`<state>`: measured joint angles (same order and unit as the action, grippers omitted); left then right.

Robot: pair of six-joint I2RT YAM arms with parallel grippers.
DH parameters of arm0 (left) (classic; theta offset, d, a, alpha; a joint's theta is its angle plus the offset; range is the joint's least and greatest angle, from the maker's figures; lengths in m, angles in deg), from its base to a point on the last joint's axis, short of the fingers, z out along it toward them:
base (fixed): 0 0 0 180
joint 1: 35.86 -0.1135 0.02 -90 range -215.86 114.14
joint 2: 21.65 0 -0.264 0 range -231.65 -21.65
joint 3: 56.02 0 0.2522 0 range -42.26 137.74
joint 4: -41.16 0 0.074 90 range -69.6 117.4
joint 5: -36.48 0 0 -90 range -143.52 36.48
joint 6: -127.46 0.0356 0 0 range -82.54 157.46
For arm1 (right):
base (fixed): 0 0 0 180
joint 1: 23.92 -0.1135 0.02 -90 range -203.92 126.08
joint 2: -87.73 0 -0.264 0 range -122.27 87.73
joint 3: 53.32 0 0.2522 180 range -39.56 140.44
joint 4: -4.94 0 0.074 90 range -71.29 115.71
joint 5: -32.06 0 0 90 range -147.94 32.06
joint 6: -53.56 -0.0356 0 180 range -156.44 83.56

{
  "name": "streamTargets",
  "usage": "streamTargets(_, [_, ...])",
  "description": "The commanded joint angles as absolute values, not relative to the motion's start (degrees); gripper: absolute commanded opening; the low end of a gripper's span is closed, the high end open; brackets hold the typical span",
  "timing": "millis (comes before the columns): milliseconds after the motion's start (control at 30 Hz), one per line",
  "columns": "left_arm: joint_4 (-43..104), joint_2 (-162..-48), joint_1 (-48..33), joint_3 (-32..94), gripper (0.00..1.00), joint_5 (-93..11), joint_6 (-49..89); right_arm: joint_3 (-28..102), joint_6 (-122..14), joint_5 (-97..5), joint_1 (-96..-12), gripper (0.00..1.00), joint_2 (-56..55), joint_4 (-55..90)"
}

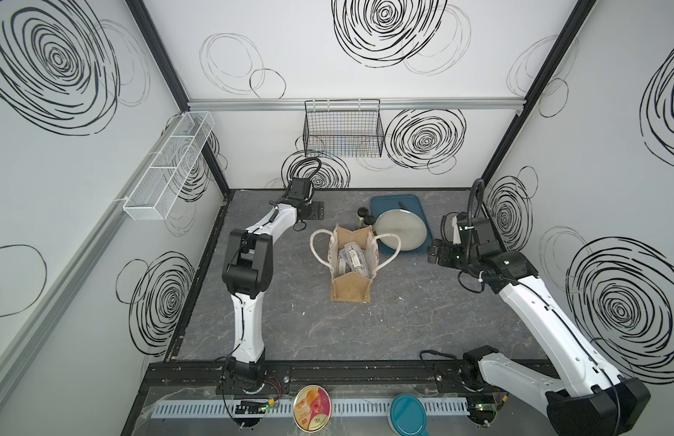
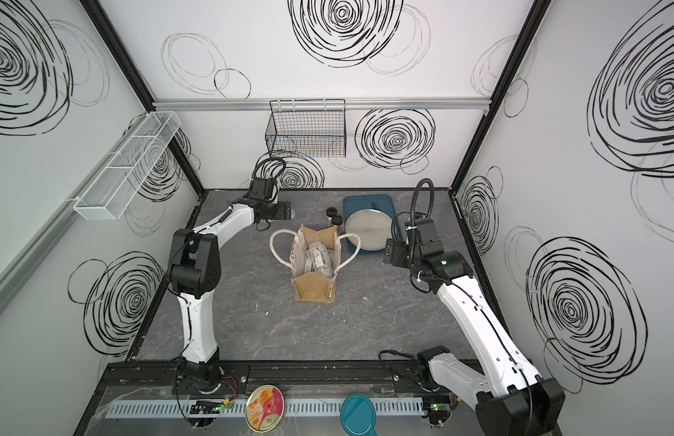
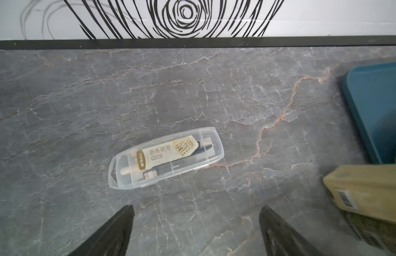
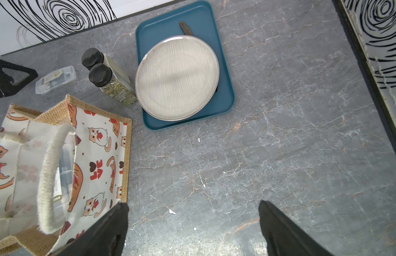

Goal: Put the compass set into the canvas bag
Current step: Adjust the compass set at the center of the board.

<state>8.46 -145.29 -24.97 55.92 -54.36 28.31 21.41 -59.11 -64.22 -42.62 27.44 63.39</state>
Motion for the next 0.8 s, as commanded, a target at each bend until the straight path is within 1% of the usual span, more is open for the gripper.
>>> streamTargets(0, [11.87, -147.79, -25.91, 59.5, 0.93, -52.47, 29.98, 23.06, -60.29, -64.44, -42.46, 0.96, 27.11, 66.8])
streamTargets(333, [10.99, -157.91, -27.38, 70.55, 0.94, -51.54, 29.81, 23.6, -63.78, -64.0, -42.57, 0.97, 26.27, 69.02])
streamTargets(600, [2.03, -167.08, -28.48, 85.1, 0.95, -51.73, 29.46, 25.22, -65.74, -65.38, -43.82, 1.0, 26.35, 71.45])
streamTargets(767, [-0.63, -167.51, -28.49, 85.1, 0.95, -51.84, 29.46, 24.73, -66.32, -64.19, -44.12, 1.0, 25.57, 70.39])
